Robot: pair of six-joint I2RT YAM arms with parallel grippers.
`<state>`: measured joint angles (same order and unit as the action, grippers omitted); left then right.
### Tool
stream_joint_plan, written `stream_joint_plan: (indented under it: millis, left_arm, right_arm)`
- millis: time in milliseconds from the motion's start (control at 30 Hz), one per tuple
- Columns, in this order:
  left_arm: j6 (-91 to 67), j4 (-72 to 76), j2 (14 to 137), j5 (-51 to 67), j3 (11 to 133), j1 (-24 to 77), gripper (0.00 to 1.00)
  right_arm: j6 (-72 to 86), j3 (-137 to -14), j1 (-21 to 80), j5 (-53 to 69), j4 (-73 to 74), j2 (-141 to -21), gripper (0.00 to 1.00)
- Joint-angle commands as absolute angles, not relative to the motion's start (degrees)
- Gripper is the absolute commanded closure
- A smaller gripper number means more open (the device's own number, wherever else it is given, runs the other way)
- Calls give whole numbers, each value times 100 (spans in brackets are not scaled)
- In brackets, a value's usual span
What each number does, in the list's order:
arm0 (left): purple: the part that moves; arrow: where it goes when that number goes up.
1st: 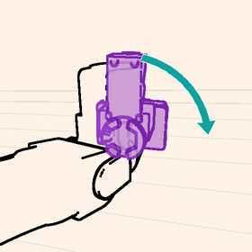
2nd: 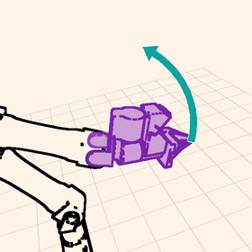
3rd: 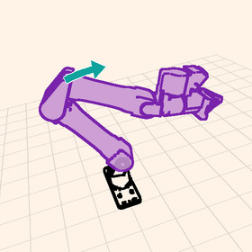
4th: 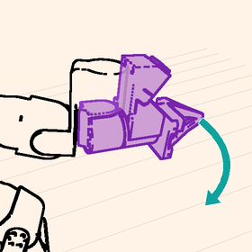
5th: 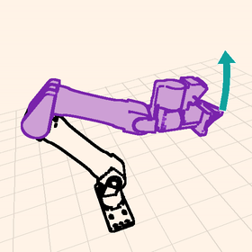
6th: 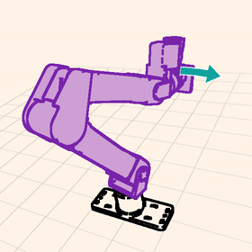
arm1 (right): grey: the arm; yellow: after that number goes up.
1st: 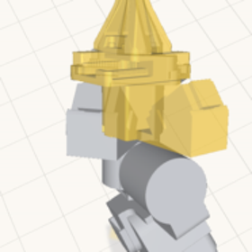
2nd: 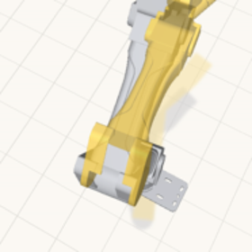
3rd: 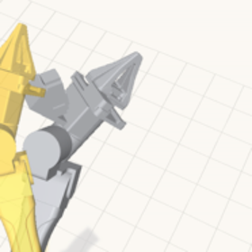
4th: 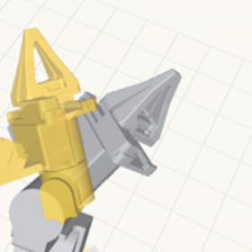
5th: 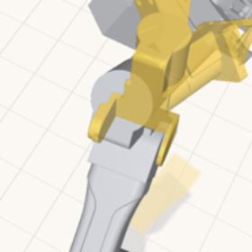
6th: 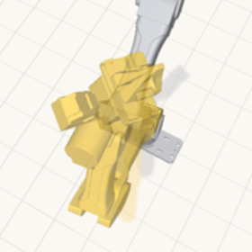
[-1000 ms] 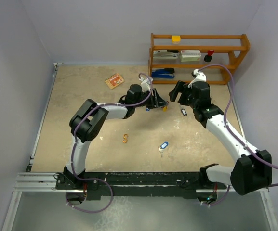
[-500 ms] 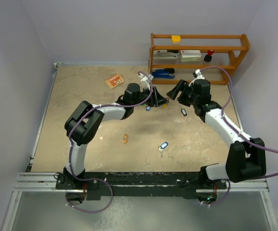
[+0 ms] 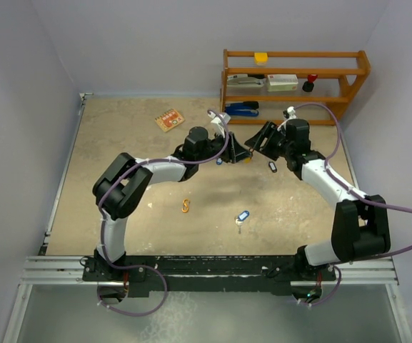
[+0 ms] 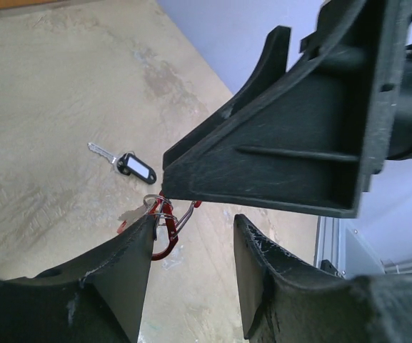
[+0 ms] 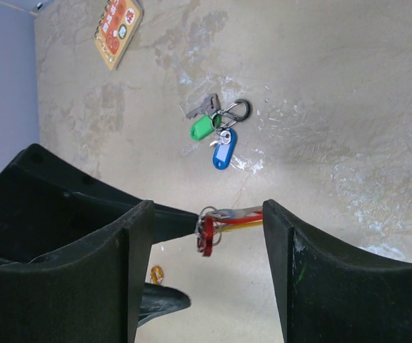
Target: Put the keys on the keyring
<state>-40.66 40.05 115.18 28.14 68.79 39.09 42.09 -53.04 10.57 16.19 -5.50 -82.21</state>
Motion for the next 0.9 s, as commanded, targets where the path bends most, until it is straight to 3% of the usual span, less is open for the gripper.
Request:
stream_joint_plan:
  millis: [0, 267, 433, 867]
  left_arm:
    - [-3889, 4654, 11074, 2849, 6794, 3929, 55]
    - [-3945, 4806, 11083, 2853, 6751, 3929, 55]
    - [-3952, 4826, 11079, 2826, 6741, 3927, 55]
    - [-3999, 4843, 11140, 2807, 6749, 3929, 55]
  right_arm:
    - [4309, -5236, 1012, 1823, -776, -8181, 37]
    - [4322, -5155, 1002, 1942, -842, -8218, 49]
    - [4311, -5072, 1002, 1970, -853, -8218, 65]
    - [4254, -5063, 993, 1865, -829, -8153, 90]
